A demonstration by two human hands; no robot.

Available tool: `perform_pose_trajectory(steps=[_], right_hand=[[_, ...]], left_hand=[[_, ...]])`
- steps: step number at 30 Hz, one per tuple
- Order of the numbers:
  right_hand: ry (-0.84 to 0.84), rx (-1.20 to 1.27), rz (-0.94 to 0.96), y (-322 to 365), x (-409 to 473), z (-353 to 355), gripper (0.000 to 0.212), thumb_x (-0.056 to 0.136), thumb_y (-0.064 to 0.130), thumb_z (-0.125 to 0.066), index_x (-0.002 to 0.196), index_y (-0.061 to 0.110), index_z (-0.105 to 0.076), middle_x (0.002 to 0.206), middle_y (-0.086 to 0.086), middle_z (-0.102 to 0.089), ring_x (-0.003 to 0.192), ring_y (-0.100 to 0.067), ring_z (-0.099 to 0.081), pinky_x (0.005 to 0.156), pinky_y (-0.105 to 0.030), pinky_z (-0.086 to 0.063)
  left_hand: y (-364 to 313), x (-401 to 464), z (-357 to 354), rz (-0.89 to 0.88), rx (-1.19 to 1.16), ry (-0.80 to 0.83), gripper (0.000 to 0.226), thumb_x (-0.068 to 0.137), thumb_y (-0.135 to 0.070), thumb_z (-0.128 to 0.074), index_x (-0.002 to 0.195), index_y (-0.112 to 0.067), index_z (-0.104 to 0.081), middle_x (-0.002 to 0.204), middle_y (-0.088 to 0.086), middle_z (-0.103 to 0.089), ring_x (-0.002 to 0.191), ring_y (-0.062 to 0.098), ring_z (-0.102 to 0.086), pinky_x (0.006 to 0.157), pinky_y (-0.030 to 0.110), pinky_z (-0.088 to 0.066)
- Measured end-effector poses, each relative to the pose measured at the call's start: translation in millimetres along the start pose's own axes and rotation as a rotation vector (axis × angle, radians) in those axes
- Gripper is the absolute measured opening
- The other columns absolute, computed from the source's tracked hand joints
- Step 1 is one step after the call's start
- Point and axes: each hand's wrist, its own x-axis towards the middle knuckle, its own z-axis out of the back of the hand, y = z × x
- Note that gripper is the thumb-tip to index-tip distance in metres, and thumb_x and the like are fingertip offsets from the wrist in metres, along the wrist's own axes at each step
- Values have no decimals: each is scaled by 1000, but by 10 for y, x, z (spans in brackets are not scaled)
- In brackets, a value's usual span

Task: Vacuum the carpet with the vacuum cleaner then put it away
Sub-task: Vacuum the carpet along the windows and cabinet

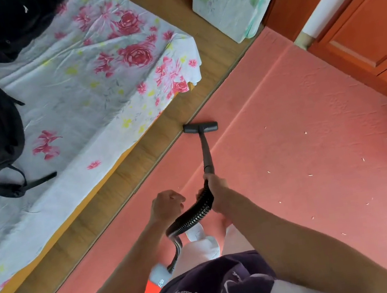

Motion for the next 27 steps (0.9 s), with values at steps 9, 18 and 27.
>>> perform_pose_trajectory(steps=[9, 18, 27], right_hand=[[-56, 166, -80, -186, -282, 11, 17, 88, 11, -60, 99, 2, -51, 53, -12, -52, 36, -22, -51, 46, -33, -50], [-122, 105, 2, 419, -184, -202, 14, 88, 12, -57, 86, -2, -57, 54, -9, -50, 41, -22, -51, 46, -26, -49], [-127, 14, -17, 1397, 599, 425, 24, 85, 25, -66, 90, 7, -51, 55, -8, -45, 36, -20, -49, 43, -30, -47]], left_hand=[[-533, 108, 88, -78, 48, 106, 14, 87, -12, -57, 83, -5, -69, 73, 7, -71, 62, 19, -63, 63, 32, -54], [-946, 340, 128, -57, 29, 20, 18, 90, -9, -53, 86, -9, -71, 77, 7, -72, 68, 17, -65, 64, 26, -53], [-1508, 627, 20, -40, 69, 34, 14, 90, -8, -59, 80, -10, -69, 69, 5, -67, 60, 16, -59, 57, 23, -47]])
